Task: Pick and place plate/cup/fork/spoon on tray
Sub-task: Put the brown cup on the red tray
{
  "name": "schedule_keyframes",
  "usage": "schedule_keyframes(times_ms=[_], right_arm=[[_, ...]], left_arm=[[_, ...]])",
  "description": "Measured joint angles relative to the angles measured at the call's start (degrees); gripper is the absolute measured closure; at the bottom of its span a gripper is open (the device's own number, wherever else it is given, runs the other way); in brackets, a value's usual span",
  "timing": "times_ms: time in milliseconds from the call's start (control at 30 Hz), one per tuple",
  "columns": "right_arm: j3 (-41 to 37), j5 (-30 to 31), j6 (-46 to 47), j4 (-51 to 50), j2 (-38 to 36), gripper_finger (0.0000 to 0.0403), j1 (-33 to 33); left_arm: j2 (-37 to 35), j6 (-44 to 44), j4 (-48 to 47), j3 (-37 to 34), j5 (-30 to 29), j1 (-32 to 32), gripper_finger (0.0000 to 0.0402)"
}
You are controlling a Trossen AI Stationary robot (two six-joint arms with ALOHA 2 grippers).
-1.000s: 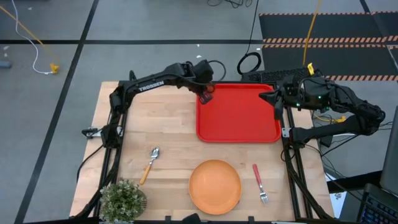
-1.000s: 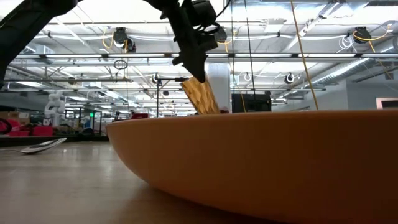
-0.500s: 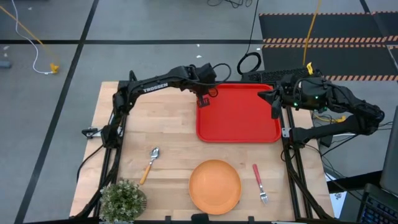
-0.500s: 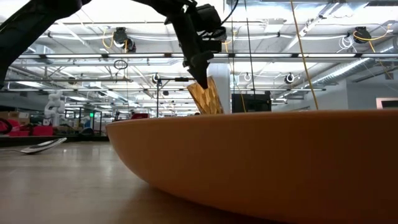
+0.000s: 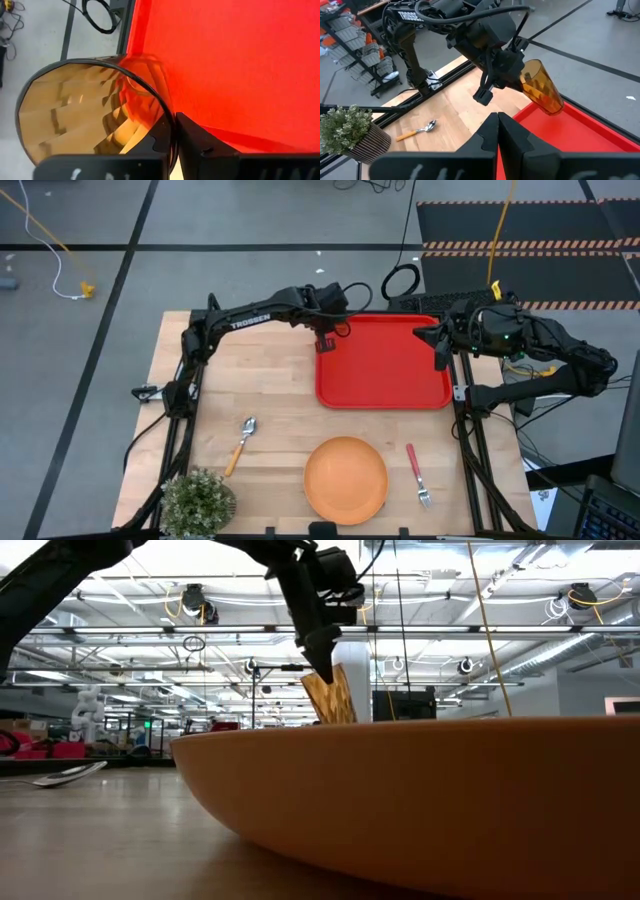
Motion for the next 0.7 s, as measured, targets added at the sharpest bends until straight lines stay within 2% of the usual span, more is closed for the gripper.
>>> schedule_keyframes(times_ms=[167,367,700], right_arm=[[0.0,0.0,-0.1,0.0,0.0,0.0403,0.0],[0.0,0.0,0.1,0.0,0.0,0.0403,0.0],[0.0,-0.1,0.1,0.0,0.0,0.0403,0.0]], left_arm=[[0.0,3.1,0.4,-2.4,-0.2,0.0,0.0393],[0.0,5.1,0.7,-5.8,-0.2,-0.2,0.0359],[0.0,4.3,4.0,-7.3,-1.4,-1.8,0.0353]])
